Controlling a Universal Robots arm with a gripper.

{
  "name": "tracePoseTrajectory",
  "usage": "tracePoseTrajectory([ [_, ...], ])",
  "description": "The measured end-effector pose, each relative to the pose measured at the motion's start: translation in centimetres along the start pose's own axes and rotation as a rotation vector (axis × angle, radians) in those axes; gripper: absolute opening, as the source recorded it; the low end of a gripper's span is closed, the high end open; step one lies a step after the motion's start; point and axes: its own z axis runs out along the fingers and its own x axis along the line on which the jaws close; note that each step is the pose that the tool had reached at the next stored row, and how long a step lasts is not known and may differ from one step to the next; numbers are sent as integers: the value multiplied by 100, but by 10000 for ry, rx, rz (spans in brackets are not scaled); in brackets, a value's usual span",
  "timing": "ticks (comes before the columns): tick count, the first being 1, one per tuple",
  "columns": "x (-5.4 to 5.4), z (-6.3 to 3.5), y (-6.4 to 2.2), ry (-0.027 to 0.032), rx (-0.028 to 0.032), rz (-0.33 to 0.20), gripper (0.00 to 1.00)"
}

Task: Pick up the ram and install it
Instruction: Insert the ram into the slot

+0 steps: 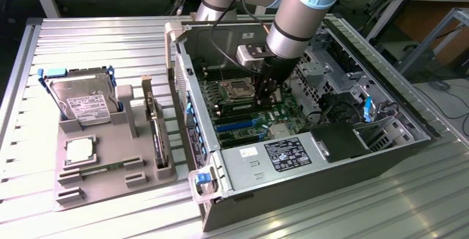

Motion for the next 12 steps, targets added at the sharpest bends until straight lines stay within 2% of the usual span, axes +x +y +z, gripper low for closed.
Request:
tracePoseTrajectory([
  [8, 1, 37, -1, 1, 12, -7, 14],
  [10, 1, 37, -1, 0, 12, -7, 28],
  [12, -1, -27, 3, 4, 12, -5, 28],
])
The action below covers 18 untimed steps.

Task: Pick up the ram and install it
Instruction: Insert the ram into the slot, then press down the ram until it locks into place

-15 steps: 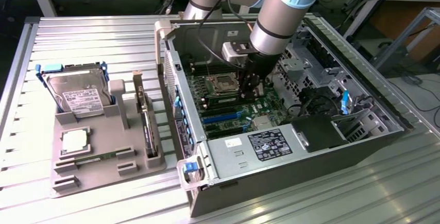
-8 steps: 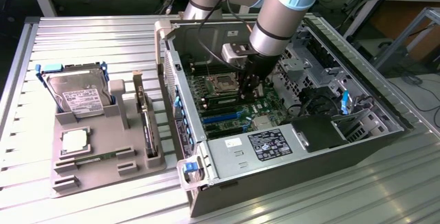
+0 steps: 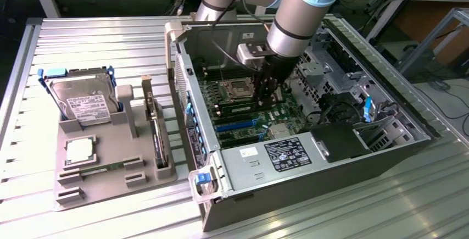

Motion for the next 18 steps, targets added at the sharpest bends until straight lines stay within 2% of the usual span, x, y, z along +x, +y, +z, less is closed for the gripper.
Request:
tracePoseTrajectory([
  [4, -18, -351, 16, 2, 1, 5, 26],
  [6, -28, -506, 28, 7, 2, 20, 11],
  [8, -49, -658, 36, 54, -20, 23, 11],
  [9, -63, -711, 38, 120, -25, 27, 11],
  [10, -68, -801, 42, 119, -21, 42, 11],
  [11, -71, -813, 42, 143, -23, 46, 11],
  [18, -78, -813, 43, 144, -27, 64, 11],
])
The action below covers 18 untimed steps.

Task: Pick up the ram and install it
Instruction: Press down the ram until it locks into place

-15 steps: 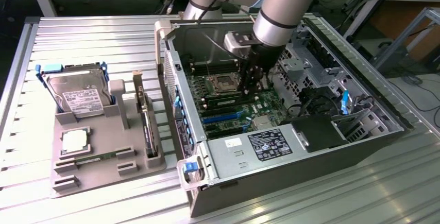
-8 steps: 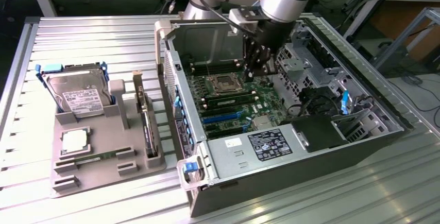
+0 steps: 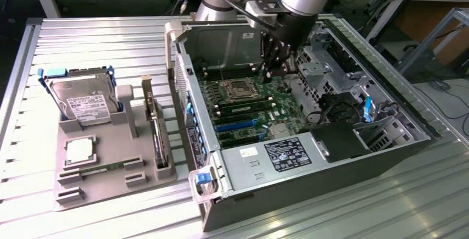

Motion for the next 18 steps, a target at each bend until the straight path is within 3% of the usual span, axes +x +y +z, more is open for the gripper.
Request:
tracePoseTrajectory([
  [3, -2, -1, -19, -3, -2, 0, 11],
  [5, -1, -9, -183, 1, -14, -81, 11],
  [6, 1, -5, -227, -1, -15, -113, 11],
  [10, 69, 177, -267, 3, -15, -131, 11],
  [13, 71, 258, -303, 3, -16, -131, 11],
  [16, 17, 396, -412, 0, -17, -131, 11],
  [18, 19, 479, -415, 3, -17, -131, 11],
])
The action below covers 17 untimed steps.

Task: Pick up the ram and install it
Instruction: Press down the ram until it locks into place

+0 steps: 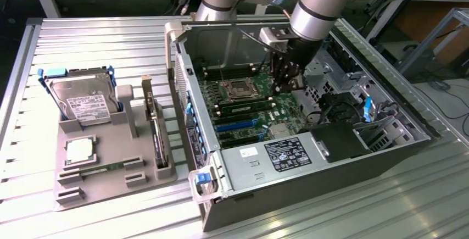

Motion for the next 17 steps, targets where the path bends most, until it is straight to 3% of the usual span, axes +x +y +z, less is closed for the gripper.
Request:
tracePoseTrajectory([
  [3, 1, 104, 78, 0, 3, 0, 11],
  [5, 1, 123, 71, 1, 4, -1, 11],
  [6, 3, 166, 25, -1, 4, 0, 11],
  [8, 6, 243, 21, 2, 4, 0, 11],
  [12, 10, 294, 18, 18, 2, 0, 11],
  [13, 5, 266, 22, -12, 7, 1, 11],
  [14, 5, 199, 38, 0, 5, 0, 11],
  [15, 3, 129, 110, 7, 21, 0, 11],
  [17, 1, 126, 204, 5, 24, -2, 11],
])
